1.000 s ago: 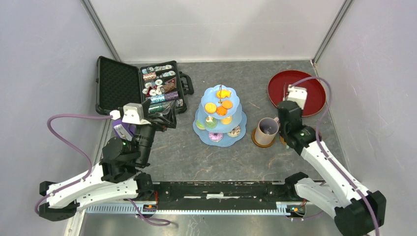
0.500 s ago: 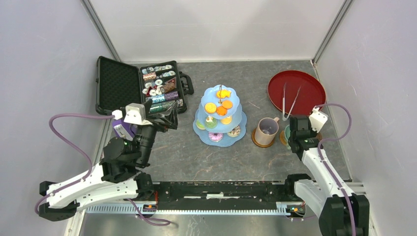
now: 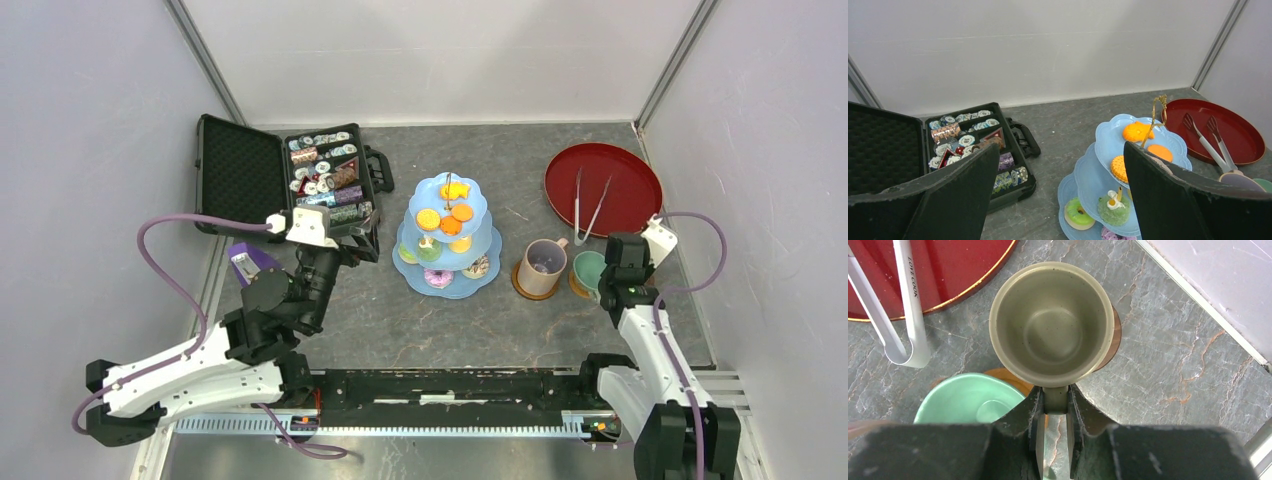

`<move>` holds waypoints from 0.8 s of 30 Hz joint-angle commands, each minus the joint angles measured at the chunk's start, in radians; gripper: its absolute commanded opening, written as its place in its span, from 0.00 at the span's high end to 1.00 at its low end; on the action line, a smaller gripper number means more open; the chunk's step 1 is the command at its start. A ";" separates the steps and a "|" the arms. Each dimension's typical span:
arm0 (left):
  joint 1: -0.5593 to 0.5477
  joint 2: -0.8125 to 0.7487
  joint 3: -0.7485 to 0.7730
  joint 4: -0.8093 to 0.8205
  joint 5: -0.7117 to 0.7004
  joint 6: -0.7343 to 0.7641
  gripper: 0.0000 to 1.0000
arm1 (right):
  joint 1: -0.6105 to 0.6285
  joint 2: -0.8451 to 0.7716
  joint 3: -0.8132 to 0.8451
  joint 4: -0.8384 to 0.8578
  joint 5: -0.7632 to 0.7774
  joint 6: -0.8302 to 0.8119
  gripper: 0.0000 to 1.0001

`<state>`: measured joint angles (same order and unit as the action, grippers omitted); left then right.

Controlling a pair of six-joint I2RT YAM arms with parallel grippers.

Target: Serve the afternoon tea

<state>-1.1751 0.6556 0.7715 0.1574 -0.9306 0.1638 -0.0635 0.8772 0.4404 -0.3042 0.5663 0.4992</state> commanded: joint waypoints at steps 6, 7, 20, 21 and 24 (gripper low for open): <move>0.011 0.006 0.033 0.007 0.018 -0.060 0.00 | -0.066 0.055 0.009 0.081 0.017 -0.018 1.00; 0.011 0.004 0.032 0.007 0.019 -0.059 0.00 | -0.079 0.063 0.008 0.088 0.014 -0.023 1.00; 0.010 -0.010 0.028 0.007 0.024 -0.059 0.00 | -0.161 0.089 -0.072 0.185 -0.078 -0.092 1.00; 0.010 -0.011 0.028 0.007 0.024 -0.058 0.00 | -0.161 0.090 -0.077 0.192 -0.077 -0.092 1.00; 0.011 -0.011 0.028 0.007 0.022 -0.056 0.00 | -0.161 0.111 -0.090 0.217 -0.076 -0.093 0.96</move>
<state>-1.1679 0.6479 0.7742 0.1547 -0.9127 0.1455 -0.2207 0.9829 0.3618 -0.1848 0.4881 0.4191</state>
